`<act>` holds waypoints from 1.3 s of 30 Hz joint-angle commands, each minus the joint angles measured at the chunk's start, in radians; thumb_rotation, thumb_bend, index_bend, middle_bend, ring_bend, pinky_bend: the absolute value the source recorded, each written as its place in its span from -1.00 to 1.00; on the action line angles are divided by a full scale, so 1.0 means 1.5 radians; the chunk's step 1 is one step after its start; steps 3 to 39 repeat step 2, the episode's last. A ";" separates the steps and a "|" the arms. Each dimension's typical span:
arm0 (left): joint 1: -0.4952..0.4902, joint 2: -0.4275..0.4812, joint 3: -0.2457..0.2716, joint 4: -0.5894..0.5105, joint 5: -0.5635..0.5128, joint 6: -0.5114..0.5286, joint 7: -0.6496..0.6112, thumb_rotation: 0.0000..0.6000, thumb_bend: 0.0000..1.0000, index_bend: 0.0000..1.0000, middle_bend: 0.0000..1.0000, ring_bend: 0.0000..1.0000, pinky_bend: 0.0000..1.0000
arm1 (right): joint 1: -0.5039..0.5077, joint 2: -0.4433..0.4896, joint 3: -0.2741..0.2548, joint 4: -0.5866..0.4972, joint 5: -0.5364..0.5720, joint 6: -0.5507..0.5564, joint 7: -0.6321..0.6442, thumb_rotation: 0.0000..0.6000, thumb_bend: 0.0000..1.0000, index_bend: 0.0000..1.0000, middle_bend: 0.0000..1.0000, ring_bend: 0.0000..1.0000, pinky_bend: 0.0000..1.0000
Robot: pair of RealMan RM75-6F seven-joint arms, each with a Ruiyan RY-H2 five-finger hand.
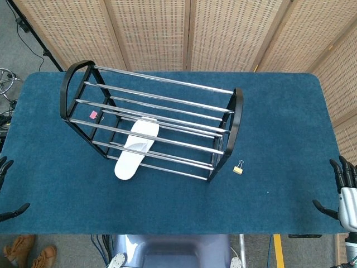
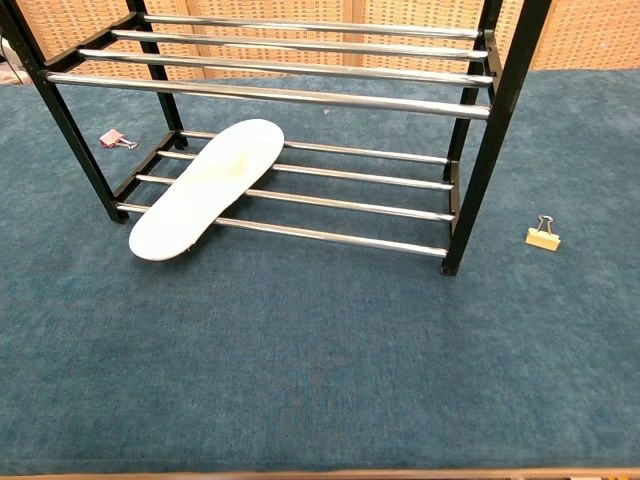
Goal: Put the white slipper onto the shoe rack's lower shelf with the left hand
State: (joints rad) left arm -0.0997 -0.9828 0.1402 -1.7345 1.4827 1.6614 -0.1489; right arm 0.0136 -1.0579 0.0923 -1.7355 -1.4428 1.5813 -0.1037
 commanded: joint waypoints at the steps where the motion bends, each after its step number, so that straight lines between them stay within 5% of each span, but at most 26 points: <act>1: 0.009 0.000 -0.010 0.005 0.001 0.006 0.000 1.00 -0.97 -1.00 -1.00 -1.00 -1.00 | 0.000 -0.001 -0.001 -0.002 -0.003 -0.001 -0.002 1.00 -1.00 -1.00 -1.00 -1.00 -1.00; 39: 0.012 0.000 -0.013 0.007 0.002 0.006 -0.003 1.00 -0.97 -1.00 -1.00 -1.00 -1.00 | 0.000 -0.001 -0.002 -0.003 -0.005 -0.001 -0.002 1.00 -1.00 -1.00 -1.00 -1.00 -1.00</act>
